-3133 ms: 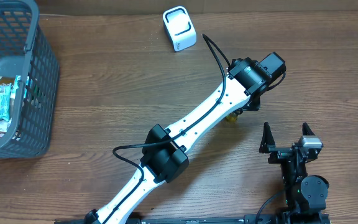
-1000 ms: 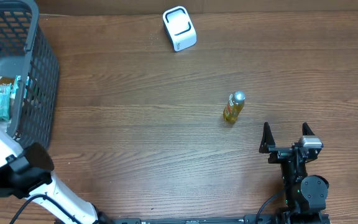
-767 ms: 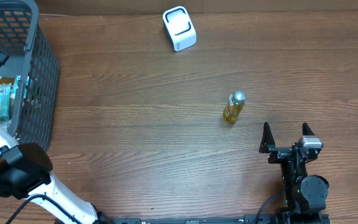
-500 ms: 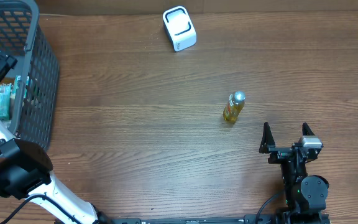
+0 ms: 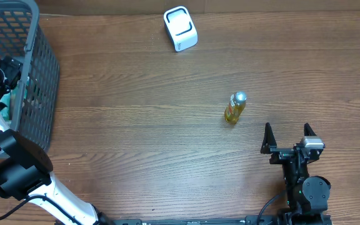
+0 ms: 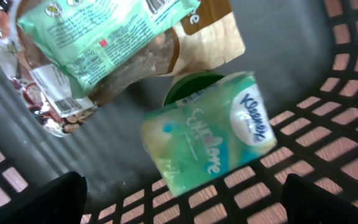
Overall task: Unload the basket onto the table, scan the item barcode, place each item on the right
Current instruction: 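Grasp the green-lidded jar in the basket with the left gripper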
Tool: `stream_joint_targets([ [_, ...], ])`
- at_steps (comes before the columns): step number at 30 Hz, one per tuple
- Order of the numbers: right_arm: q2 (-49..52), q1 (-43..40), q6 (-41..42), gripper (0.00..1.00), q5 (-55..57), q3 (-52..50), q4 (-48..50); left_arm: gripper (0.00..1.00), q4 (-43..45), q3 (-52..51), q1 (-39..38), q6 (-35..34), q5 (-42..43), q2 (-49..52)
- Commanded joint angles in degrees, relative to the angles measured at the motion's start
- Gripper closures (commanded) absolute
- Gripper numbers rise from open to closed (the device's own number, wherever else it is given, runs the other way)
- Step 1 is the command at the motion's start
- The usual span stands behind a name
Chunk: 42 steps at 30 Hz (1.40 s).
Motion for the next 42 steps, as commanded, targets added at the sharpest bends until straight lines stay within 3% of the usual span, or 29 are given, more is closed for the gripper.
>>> stream_joint_targets([
  [1,-0.3,0.2,-0.3,0.0,0.3,-0.6,0.2,0.0,1.9,-2.9,-0.4,-1.6,1.0,-0.4],
  [15,-0.3,0.2,-0.3,0.0,0.3,-0.6,0.2,0.0,9.5,-9.0,-0.4,-2.3,3.4,-0.4],
  [42,-0.3,0.2,-0.3,0.0,0.3,-0.6,0.2,0.0,13.1,-11.1,-0.3,-3.5,3.7,-0.4],
])
